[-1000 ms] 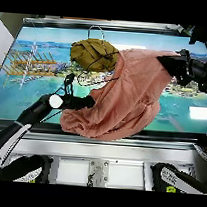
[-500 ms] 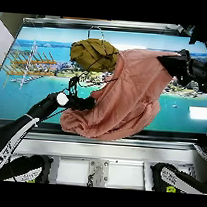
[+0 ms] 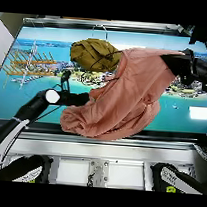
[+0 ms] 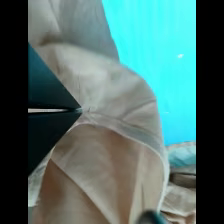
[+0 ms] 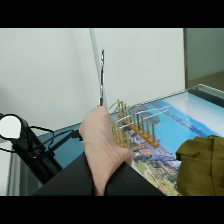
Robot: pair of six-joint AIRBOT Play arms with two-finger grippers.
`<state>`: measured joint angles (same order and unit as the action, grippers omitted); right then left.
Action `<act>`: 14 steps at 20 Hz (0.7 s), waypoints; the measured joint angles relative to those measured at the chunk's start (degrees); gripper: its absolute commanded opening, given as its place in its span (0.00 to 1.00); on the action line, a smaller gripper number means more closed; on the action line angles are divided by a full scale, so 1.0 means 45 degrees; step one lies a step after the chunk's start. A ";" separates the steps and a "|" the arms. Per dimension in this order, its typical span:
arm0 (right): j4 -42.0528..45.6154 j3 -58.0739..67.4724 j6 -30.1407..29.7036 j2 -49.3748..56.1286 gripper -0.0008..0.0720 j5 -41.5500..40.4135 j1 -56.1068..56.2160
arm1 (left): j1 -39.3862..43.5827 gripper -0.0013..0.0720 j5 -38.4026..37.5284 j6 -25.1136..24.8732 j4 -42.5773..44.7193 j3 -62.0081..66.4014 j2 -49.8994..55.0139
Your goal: Fold the clothes and pants, and hang the long-sleeved shirts on hangers.
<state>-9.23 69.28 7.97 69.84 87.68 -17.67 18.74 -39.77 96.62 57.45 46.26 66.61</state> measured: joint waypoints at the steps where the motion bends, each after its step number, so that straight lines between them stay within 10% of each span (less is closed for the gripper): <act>1: 0.0000 0.0000 -0.0005 -0.0087 0.02 -0.0092 -0.0092 | -0.0291 0.02 -0.0126 -0.0005 0.0155 0.0000 -0.0403; 6: 0.0000 0.0000 0.0185 -0.0457 0.02 -0.0063 -0.0267 | -0.1472 0.04 -0.0772 -0.0019 0.0534 0.0000 -0.2074; 8: -0.0005 0.0000 0.0238 -0.0554 0.02 -0.0010 -0.0282 | -0.1647 0.84 -0.0894 -0.0044 0.0583 0.0000 -0.2331; 14: 0.0010 0.0000 0.0559 -0.0651 0.02 0.0034 -0.0282 | -0.1350 0.90 -0.1073 0.0165 -0.0063 0.0000 -0.1180</act>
<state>-9.19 69.28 10.48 66.92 87.83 -18.94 12.67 -44.60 97.36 57.17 46.26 61.30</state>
